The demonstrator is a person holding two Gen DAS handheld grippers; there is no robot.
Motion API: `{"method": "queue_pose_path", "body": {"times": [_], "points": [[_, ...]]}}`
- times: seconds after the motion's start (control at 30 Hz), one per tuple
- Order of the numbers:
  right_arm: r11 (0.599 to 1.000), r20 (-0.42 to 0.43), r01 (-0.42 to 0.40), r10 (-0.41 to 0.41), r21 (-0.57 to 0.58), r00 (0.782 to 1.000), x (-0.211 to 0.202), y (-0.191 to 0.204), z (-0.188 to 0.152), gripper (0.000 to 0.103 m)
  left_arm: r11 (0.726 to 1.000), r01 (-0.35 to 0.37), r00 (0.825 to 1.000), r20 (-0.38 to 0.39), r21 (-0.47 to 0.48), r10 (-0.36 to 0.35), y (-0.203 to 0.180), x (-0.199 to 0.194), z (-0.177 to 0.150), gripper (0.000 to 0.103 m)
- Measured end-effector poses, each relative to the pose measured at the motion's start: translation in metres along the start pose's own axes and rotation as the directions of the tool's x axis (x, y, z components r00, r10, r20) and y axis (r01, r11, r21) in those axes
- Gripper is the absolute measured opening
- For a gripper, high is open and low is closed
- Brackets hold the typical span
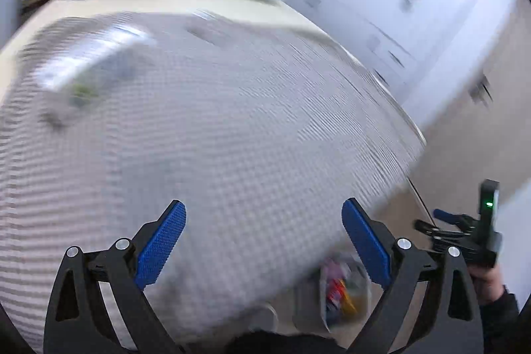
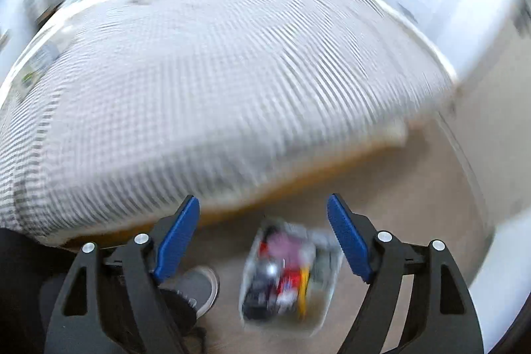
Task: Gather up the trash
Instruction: 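Turn both open grippers back toward the bed, then grasp the white milk carton with the left gripper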
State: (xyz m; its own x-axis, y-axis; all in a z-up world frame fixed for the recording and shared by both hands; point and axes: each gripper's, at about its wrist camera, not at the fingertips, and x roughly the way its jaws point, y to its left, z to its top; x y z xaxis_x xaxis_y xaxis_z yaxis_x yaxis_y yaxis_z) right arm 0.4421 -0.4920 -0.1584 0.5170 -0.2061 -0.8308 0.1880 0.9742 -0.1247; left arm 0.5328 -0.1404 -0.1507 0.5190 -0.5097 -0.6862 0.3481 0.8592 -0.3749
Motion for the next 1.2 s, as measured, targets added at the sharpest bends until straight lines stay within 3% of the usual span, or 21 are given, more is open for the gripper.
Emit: {"method": "queue_pose_path", "body": {"times": [0.07, 0.17, 0.27, 0.37, 0.4, 0.47, 0.5, 0.53, 0.63, 0.7, 0.77, 0.8, 0.9, 0.93, 0.97, 1.0, 1.03, 1.07, 1.1, 1.13, 1.2], "points": [[0.997, 0.039, -0.031, 0.033, -0.071, 0.999, 0.0, 0.028, 0.043, 0.076, 0.999, -0.054, 0.998, 0.039, -0.008, 0.054, 0.034, -0.01, 0.022, 0.092], [0.991, 0.065, -0.085, 0.093, -0.106, 0.994, 0.004, 0.059, 0.079, 0.076, 0.98, -0.196, 0.979, 0.059, 0.041, 0.194, 0.071, -0.004, 0.068, 0.092], [0.979, 0.075, -0.152, 0.163, -0.134, 0.984, 0.016, 0.091, 0.095, 0.076, 0.94, -0.274, 0.961, 0.024, 0.205, 0.275, 0.087, 0.025, 0.135, 0.095], [0.962, 0.039, -0.194, 0.205, -0.191, 0.978, 0.034, 0.12, 0.101, 0.076, 0.812, -0.376, 0.903, -0.022, 0.446, 0.429, 0.099, 0.083, 0.195, 0.095], [0.958, 0.032, -0.194, 0.205, -0.212, 0.978, 0.043, 0.127, 0.103, 0.076, 0.767, -0.393, 0.872, -0.059, 0.507, 0.485, 0.106, 0.115, 0.216, 0.095], [0.954, 0.016, -0.195, 0.203, -0.227, 0.979, 0.06, 0.132, 0.11, 0.076, 0.748, -0.384, 0.835, -0.143, 0.541, 0.532, 0.124, 0.158, 0.24, 0.095], [0.955, 0.013, -0.191, 0.199, -0.226, 0.98, 0.067, 0.132, 0.113, 0.076, 0.755, -0.382, 0.818, -0.184, 0.534, 0.545, 0.13, 0.173, 0.243, 0.095], [0.958, 0.01, -0.186, 0.193, -0.219, 0.981, 0.075, 0.131, 0.119, 0.076, 0.781, -0.366, 0.804, -0.25, 0.506, 0.54, 0.141, 0.19, 0.254, 0.095], [0.962, 0.014, -0.203, 0.209, -0.183, 0.978, 0.095, 0.122, 0.143, 0.076, 0.845, -0.296, 0.786, -0.389, 0.446, 0.481, 0.163, 0.227, 0.269, 0.096], [0.961, 0.016, -0.228, 0.233, -0.159, 0.972, 0.11, 0.12, 0.159, 0.076, 0.85, -0.321, 0.752, -0.433, 0.418, 0.497, 0.178, 0.242, 0.276, 0.093], [0.958, 0.014, -0.249, 0.254, -0.141, 0.967, 0.129, 0.123, 0.18, 0.076, 0.88, -0.304, 0.763, -0.46, 0.364, 0.454, 0.183, 0.24, 0.282, 0.072], [0.955, 0.011, -0.264, 0.268, -0.136, 0.963, 0.143, 0.127, 0.194, 0.076, 0.885, -0.316, 0.779, -0.44, 0.341, 0.447, 0.183, 0.233, 0.287, 0.071], [0.946, 0.035, -0.299, 0.305, -0.126, 0.952, 0.159, 0.134, 0.225, 0.076, 0.887, -0.374, 0.862, -0.251, 0.27, 0.44, 0.177, 0.177, 0.322, 0.071], [0.941, 0.051, -0.318, 0.325, -0.115, 0.944, 0.168, 0.138, 0.241, 0.076, 0.906, -0.37, 0.907, -0.132, 0.204, 0.4, 0.174, 0.14, 0.338, 0.071], [0.938, 0.066, -0.332, 0.339, -0.105, 0.938, 0.179, 0.139, 0.257, 0.076, 0.923, -0.36, 0.932, 0.008, 0.136, 0.363, 0.172, 0.099, 0.347, 0.07], [0.934, 0.082, -0.349, 0.355, -0.084, 0.931, 0.191, 0.139, 0.278, 0.076, 0.935, -0.34, 0.937, 0.117, 0.103, 0.328, 0.172, 0.064, 0.346, 0.07], [0.924, 0.1, -0.378, 0.381, -0.05, 0.919, 0.204, 0.139, 0.297, 0.076, 0.94, -0.332, 0.93, 0.193, 0.084, 0.311, 0.174, 0.043, 0.341, 0.07], [0.904, 0.13, -0.427, 0.424, -0.001, 0.896, 0.218, 0.141, 0.32, 0.076, 0.943, -0.329, 0.911, 0.281, 0.058, 0.301, 0.176, 0.021, 0.325, 0.07], [0.89, 0.152, -0.455, 0.446, 0.033, 0.882, 0.226, 0.141, 0.333, 0.076, 0.947, -0.32, 0.874, 0.388, 0.007, 0.292, 0.185, -0.003, 0.29, 0.07], [0.864, 0.185, -0.496, 0.474, 0.093, 0.861, 0.24, 0.139, 0.351, 0.076, 0.95, -0.312, 0.865, 0.407, -0.02, 0.293, 0.191, -0.007, 0.268, 0.07], [0.799, 0.208, -0.565, 0.528, 0.206, 0.823, 0.271, 0.143, 0.382, 0.076, 0.947, -0.32, 0.88, 0.358, -0.042, 0.313, 0.205, 0.002, 0.216, 0.069]]}}
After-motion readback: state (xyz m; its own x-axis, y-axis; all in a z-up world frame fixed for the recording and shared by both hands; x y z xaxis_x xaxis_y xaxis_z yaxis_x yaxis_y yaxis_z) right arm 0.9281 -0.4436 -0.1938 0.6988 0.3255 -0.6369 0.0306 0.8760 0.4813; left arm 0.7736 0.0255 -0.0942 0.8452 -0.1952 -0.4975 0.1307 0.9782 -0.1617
